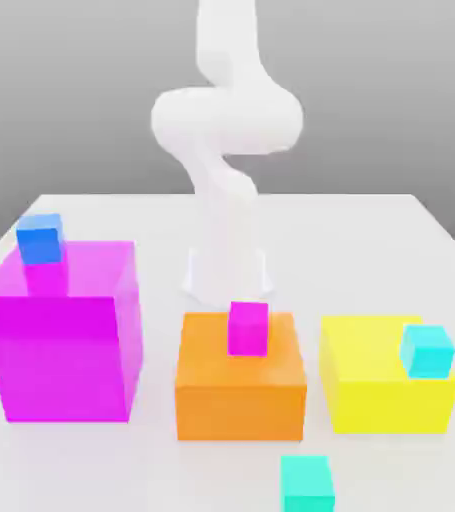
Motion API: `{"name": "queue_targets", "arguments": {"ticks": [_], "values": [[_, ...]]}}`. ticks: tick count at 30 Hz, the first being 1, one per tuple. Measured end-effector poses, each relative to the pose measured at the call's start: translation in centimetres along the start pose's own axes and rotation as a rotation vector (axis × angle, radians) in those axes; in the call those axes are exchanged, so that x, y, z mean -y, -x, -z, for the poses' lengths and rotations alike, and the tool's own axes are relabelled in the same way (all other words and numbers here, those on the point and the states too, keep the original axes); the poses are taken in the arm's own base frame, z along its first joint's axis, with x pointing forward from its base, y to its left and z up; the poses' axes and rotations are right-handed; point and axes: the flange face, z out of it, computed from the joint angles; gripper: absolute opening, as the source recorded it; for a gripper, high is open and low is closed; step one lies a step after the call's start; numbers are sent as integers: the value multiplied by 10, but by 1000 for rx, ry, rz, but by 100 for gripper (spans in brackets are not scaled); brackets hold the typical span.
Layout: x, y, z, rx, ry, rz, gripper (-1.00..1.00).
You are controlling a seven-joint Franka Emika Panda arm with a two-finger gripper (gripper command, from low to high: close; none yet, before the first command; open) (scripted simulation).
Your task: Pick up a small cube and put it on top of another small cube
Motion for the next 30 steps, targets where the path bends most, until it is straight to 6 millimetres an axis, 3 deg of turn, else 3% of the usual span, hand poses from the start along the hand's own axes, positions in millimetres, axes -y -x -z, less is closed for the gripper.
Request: {"name": "queue_targets", "arguments": {"ticks": [8, 16, 21, 26, 30], "values": [[1, 35, -154, 134, 178, 6, 0], [-30, 99, -288, 282, 333, 12, 0], [-61, 155, -358, 386, 418, 16, 0], [-102, 217, -414, 496, 499, 8, 0], [-128, 248, -454, 519, 513, 5, 0]]}}
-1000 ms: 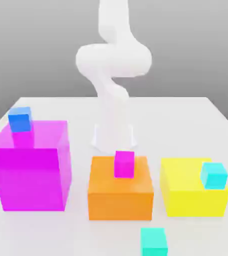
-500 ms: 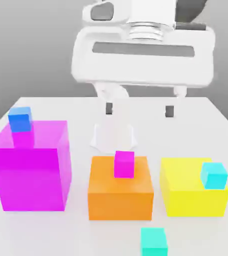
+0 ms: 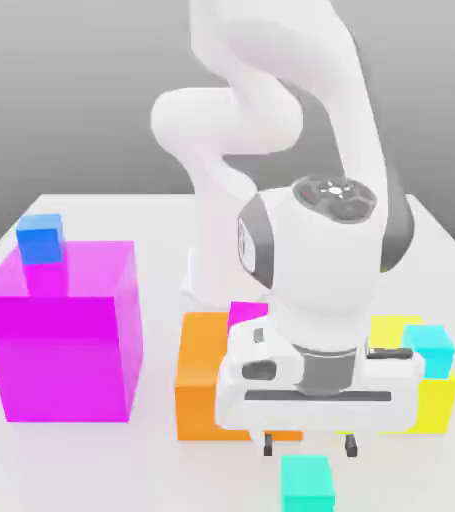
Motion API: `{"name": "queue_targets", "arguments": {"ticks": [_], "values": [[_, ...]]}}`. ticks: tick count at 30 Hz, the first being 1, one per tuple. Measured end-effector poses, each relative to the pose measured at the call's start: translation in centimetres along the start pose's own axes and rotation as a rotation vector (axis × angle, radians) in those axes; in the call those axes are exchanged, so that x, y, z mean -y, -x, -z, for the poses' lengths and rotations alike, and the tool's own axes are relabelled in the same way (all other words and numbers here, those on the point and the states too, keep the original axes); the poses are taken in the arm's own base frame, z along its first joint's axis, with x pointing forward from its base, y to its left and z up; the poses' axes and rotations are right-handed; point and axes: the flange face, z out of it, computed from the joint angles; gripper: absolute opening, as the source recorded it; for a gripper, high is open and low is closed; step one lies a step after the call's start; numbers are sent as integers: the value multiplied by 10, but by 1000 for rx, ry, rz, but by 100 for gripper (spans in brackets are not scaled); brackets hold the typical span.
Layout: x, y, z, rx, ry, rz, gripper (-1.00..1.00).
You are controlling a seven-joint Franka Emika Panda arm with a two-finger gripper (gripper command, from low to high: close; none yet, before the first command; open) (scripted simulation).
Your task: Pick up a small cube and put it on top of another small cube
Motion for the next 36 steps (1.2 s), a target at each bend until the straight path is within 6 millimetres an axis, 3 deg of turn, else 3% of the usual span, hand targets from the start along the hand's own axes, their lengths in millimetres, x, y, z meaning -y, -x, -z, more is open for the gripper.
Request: {"name": "queue_targets", "arguments": {"ticks": [1, 2, 9, 14, 26, 36], "values": [[0, 1, -14, 0, 1, 0, 0], [-1, 1, -22, 0, 2, 0, -100], [-1, 1, -22, 0, 1, 0, -100], [-2, 1, 35, -2, 3, 4, -100], [-74, 23, 134, -52, 56, 146, -100], [-142, 61, 183, -25, 32, 271, -100]]}}
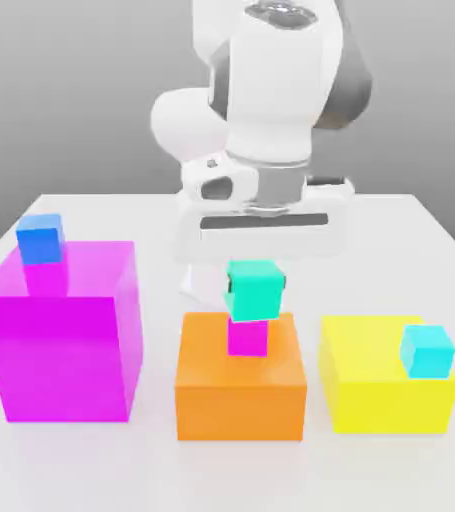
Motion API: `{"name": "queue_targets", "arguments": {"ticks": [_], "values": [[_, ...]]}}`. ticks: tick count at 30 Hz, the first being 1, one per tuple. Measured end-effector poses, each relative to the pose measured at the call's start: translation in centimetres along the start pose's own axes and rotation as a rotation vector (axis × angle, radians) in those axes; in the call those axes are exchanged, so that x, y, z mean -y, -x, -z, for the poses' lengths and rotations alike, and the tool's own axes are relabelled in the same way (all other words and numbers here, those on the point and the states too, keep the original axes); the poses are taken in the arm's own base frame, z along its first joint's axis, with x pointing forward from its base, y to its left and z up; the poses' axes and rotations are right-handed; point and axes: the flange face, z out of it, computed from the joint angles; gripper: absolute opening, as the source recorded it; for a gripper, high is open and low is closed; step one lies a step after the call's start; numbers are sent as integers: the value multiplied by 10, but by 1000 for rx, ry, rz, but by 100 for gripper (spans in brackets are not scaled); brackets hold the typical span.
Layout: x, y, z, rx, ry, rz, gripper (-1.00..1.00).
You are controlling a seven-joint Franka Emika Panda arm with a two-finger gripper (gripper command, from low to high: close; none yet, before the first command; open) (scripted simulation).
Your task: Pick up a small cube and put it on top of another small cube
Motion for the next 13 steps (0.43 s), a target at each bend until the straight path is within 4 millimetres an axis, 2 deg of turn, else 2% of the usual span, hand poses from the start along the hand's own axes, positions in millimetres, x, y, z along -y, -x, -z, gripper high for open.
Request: {"name": "queue_targets", "arguments": {"ticks": [4, 6, 10, 11, 13], "values": [[-19, 23, 7, 19, -30, 58, -100], [-20, 26, -7, 23, -36, 68, -100], [-20, 29, -49, 23, -36, 71, -100], [-21, 29, -54, 22, -36, 72, 100], [-21, 29, -54, 22, -36, 72, 100]]}}
